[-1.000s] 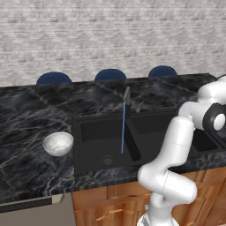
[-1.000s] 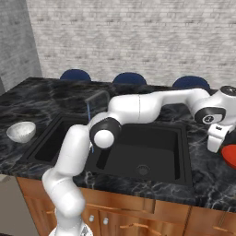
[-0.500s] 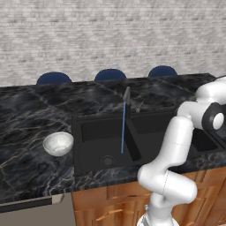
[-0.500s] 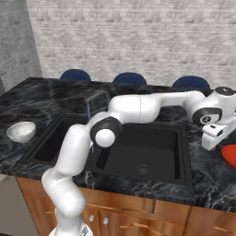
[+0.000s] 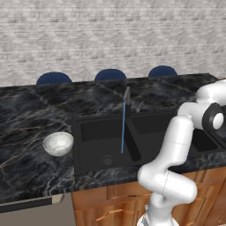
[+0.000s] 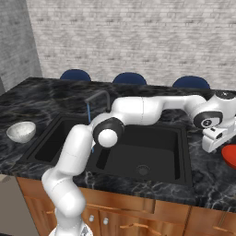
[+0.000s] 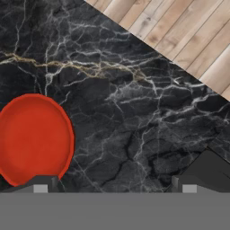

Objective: Rinse each bowl for a few seconds and place them down in the sink or on the counter.

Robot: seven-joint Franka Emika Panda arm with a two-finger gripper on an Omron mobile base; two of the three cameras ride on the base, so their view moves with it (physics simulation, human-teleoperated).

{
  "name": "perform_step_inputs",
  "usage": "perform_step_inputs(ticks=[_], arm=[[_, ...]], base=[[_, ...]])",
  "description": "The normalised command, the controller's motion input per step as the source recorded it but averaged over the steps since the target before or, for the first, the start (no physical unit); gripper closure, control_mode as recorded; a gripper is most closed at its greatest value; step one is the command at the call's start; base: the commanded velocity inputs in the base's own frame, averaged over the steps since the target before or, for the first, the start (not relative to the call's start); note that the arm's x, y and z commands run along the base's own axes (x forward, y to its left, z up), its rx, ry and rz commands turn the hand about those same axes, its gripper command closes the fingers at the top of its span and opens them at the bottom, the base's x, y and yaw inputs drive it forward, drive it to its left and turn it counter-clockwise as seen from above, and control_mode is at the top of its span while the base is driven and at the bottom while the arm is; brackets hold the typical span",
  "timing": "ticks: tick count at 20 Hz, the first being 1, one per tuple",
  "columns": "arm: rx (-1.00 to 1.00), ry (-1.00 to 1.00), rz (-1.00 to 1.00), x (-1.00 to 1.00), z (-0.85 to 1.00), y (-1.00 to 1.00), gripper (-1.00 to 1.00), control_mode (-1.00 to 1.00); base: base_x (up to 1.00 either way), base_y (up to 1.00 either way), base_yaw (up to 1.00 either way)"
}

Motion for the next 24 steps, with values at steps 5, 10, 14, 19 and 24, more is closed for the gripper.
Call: perform_step_inputs(ticks=[5,10,14,19,24], arm=[[0.0,0.0,-0.07,0.0,-0.09,0.0,-1.0,-1.0],[0.0,0.03,-0.03,-0.01,-0.13,0.0,-1.0,-1.0],[0.0,0.03,0.0,0.0,-0.16,0.0,-1.0,-1.0],[0.03,0.0,0.0,0.0,-0.17,0.0,-1.0,-1.0],[0.02,0.0,0.0,0.0,-0.11,-0.05,-1.0,-1.0]], base=[[0.0,0.0,0.0],[0.0,0.0,0.0],[0.0,0.0,0.0],[0.0,0.0,0.0],[0.0,0.0,0.0]])
